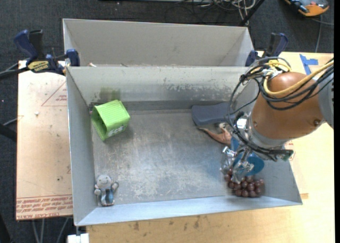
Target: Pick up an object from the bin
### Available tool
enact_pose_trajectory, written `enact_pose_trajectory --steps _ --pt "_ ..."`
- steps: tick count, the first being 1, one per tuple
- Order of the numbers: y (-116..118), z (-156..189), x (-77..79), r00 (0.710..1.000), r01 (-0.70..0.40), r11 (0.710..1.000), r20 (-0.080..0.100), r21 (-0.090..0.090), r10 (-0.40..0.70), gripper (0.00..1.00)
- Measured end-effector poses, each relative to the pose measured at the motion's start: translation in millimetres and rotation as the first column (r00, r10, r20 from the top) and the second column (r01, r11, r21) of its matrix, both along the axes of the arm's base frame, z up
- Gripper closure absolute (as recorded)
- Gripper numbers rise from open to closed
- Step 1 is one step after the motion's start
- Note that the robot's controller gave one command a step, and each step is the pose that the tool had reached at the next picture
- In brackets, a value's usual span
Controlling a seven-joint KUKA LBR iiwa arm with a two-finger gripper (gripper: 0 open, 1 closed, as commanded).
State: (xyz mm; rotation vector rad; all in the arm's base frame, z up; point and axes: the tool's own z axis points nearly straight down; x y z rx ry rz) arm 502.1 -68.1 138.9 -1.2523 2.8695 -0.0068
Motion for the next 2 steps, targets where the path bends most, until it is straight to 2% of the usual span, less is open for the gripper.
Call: enact_pose_trajectory --steps 1,2 --pt "-6 -5 -11.8 1.0 0.001 1.0 -0.016 0.004 -0.001 1.0" --pt "-8 10 3.1 1.0 0.009 1.0 -0.01 0.002 -0.009 1.0"
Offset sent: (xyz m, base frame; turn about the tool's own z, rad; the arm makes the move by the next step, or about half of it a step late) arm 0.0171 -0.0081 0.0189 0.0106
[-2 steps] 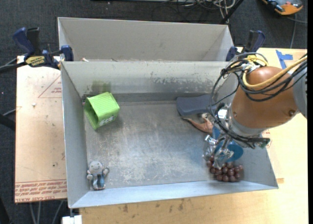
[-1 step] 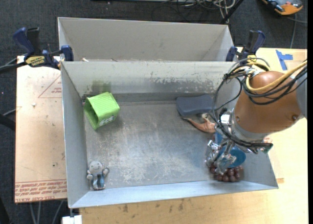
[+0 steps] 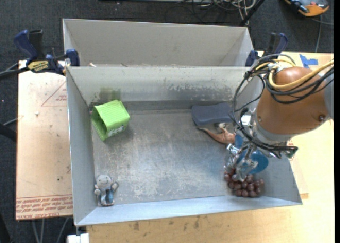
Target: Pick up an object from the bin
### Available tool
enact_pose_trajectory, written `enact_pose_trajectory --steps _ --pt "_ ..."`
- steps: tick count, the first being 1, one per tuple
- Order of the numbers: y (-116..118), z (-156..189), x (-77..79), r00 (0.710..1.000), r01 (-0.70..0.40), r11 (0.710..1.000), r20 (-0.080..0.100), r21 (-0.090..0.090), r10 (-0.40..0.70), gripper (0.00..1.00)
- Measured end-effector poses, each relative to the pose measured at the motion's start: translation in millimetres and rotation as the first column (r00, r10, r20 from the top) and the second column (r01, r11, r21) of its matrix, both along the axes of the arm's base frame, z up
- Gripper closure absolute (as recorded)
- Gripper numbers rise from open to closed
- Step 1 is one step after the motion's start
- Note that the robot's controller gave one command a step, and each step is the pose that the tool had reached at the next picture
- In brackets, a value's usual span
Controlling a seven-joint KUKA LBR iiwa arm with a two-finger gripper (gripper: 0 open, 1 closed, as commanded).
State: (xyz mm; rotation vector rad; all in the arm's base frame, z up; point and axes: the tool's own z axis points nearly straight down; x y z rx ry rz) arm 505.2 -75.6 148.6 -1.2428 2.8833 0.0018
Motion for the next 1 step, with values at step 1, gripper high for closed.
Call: enact_pose_trajectory --steps 1 --pt "-17.4 -3.8 3.2 0.992 -0.124 0.992 0.002 0.0 0.124 1.0"
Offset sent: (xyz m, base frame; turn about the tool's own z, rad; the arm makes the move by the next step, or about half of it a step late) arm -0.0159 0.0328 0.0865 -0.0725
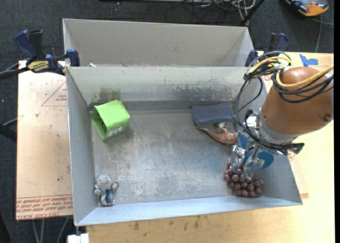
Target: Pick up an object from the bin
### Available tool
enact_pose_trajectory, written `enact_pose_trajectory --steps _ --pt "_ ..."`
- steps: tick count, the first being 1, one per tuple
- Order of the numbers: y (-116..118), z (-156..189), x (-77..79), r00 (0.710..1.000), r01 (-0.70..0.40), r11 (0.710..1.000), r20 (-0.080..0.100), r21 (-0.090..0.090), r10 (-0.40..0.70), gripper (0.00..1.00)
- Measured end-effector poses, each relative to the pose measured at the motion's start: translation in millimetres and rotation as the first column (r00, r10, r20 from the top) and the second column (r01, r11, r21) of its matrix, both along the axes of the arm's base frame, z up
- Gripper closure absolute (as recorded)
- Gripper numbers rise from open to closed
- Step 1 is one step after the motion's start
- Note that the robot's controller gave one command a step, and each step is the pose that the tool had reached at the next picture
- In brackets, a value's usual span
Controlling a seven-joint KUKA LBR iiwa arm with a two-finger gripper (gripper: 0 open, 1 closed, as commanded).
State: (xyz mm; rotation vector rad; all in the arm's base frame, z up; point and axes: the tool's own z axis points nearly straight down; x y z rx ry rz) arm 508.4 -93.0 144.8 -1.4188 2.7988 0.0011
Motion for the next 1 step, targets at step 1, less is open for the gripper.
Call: enact_pose_trajectory --steps 1 --pt "12.5 27.4 -7.9 0.972 -0.237 0.972 -0.004 0.001 0.237 1.0"
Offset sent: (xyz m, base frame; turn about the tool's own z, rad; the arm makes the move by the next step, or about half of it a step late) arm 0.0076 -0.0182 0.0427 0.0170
